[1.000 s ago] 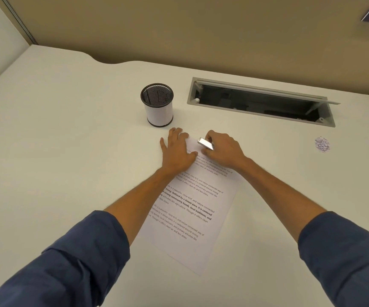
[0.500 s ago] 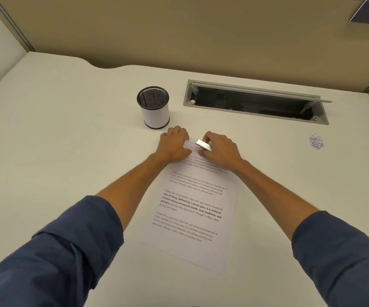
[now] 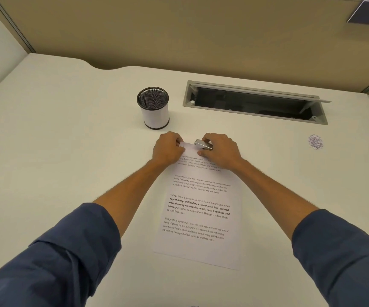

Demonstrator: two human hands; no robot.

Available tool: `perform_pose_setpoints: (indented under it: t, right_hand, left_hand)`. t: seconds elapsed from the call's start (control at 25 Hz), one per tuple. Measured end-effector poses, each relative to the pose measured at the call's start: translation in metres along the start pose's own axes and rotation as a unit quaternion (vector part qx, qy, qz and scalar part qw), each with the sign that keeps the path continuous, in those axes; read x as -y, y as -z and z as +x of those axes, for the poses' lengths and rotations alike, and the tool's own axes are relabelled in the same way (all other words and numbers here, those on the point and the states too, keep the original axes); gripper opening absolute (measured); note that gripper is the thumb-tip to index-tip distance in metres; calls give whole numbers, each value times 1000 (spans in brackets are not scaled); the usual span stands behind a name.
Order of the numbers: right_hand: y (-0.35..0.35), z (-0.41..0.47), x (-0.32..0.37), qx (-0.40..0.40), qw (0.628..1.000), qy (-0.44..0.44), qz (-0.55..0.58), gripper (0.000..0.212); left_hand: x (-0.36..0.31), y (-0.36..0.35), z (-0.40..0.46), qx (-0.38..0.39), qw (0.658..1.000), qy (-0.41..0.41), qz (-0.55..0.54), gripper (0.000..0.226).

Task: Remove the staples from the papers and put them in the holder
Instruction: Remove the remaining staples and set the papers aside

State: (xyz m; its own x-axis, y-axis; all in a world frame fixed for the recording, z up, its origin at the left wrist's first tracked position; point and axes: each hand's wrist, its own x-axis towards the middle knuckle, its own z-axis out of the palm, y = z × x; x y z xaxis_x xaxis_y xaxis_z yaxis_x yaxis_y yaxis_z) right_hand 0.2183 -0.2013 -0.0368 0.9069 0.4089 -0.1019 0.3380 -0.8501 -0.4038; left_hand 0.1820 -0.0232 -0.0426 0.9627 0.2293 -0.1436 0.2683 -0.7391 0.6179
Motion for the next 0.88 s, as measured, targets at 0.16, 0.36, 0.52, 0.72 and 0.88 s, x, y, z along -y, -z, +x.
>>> perform_pose_setpoints:
  t: [0.16, 0.36, 0.52, 0.72, 0.88]
  right_hand:
    - [-1, -2, 2, 1, 999, 30, -19, 34]
    - [-6, -7, 2, 6, 1000, 27, 7, 27]
    - [-12, -11, 4, -15, 998, -14, 54, 22]
    - [-7, -6, 1, -26, 995, -9, 94, 34]
    - [-5, -6, -3, -33, 998, 59, -20, 26]
  left_hand:
    - [2, 0, 0, 14, 998, -58, -12, 21]
    - [3, 1, 1, 1, 995, -97, -1, 35]
    - [3, -12, -7, -78, 986, -113, 91, 31]
    - [20, -38, -24, -111, 976, -149, 118, 45]
    - [30, -43, -30, -105, 972, -171, 124, 60]
